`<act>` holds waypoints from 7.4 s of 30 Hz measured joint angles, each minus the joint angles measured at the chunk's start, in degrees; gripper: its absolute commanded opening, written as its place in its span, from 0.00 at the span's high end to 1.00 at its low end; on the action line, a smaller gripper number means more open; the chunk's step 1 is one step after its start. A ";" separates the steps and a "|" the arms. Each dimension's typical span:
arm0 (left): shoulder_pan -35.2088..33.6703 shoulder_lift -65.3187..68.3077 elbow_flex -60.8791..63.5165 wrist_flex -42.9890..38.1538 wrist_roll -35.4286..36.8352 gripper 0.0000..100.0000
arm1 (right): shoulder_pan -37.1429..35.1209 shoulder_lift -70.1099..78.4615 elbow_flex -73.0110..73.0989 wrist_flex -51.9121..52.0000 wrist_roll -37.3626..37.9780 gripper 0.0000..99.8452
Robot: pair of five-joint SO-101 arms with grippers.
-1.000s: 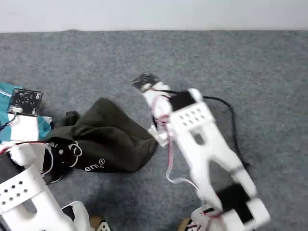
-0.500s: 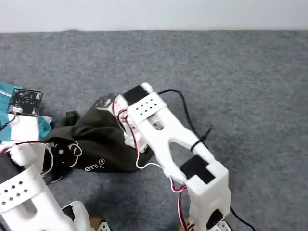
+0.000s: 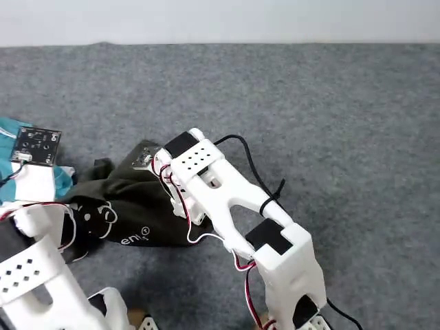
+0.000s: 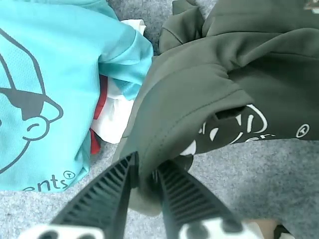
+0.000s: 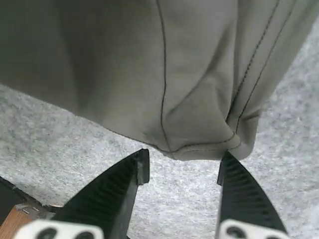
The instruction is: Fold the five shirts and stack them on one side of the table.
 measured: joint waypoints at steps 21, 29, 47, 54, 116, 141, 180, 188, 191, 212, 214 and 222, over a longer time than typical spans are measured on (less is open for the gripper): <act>0.00 0.00 5.63 -0.09 0.00 1.00 | 0.00 5.80 -0.09 -4.31 0.00 0.92; 0.00 0.00 5.63 -0.09 0.00 1.00 | 0.00 5.80 -2.11 -3.25 0.00 0.84; 0.00 0.00 5.80 -0.09 0.00 1.00 | -1.32 10.99 -3.43 -3.78 0.00 0.86; 0.00 0.00 5.80 -0.09 0.00 1.00 | -0.97 11.16 -4.13 -4.57 0.00 0.94; 8.26 -0.09 -6.59 0.00 -3.60 0.99 | 35.78 -31.03 -20.22 3.69 11.69 0.99; 15.21 -0.18 -28.22 -26.99 -3.60 0.99 | 37.27 -52.40 -35.08 -5.45 19.16 0.99; 25.76 8.97 -66.90 -19.60 -9.41 0.99 | 51.34 -63.30 -30.42 -16.00 21.63 0.99; 25.76 8.97 -66.90 -24.35 -11.34 0.99 | 51.34 -63.47 -30.42 -12.57 22.33 0.99; 25.76 8.97 -66.90 -25.49 -12.04 0.99 | 51.34 -64.00 -30.42 -12.31 22.33 0.99; 23.74 6.86 -64.00 -19.52 -14.95 0.99 | 51.52 -63.38 -30.51 -5.80 25.05 0.99; 23.74 8.70 -59.34 -19.52 -14.95 0.99 | 51.43 -59.16 -30.51 -5.10 25.05 0.99; 23.82 20.75 -37.10 -32.00 -14.95 0.99 | 47.91 -36.04 -30.42 -2.99 25.05 0.99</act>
